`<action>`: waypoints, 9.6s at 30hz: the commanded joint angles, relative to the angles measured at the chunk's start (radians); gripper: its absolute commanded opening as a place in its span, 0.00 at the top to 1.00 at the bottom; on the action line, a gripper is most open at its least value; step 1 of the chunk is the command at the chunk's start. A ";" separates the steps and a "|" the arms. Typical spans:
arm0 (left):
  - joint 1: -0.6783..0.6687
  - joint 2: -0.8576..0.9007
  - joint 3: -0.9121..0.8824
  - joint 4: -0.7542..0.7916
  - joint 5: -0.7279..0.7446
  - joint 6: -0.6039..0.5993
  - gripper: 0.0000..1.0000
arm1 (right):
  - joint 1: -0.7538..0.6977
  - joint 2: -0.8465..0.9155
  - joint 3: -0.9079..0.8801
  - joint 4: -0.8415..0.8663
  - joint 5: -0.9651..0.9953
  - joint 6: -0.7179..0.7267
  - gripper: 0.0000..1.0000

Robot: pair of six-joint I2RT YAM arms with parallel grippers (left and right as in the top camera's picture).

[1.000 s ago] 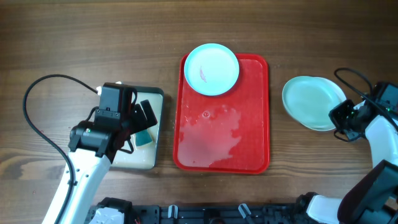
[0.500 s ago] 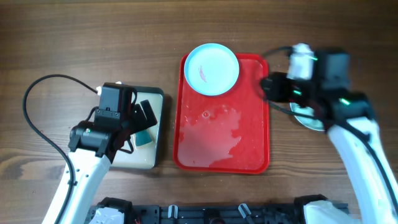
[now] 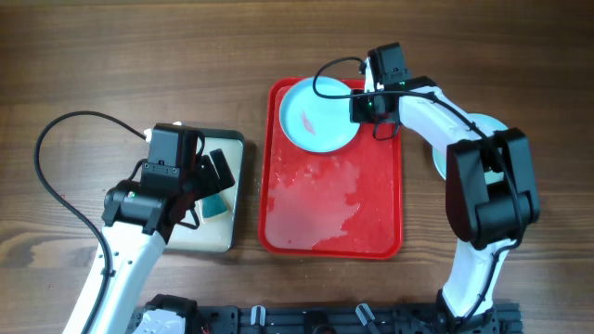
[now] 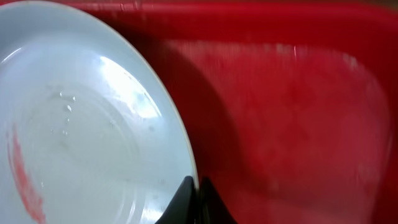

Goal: Clean dirty plates on tray and stack at the side

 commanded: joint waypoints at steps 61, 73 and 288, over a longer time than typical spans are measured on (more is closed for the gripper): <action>0.062 0.414 0.113 -0.117 0.116 0.051 0.00 | 0.035 -0.754 -0.366 -0.330 -0.095 0.032 0.66; 0.062 0.414 -0.174 0.183 0.091 -0.114 0.76 | 0.035 -0.754 -0.366 -0.330 -0.095 0.031 0.66; 0.087 0.164 0.072 -0.014 0.219 -0.029 0.00 | -0.816 -0.551 -0.250 -0.361 -0.105 0.134 0.60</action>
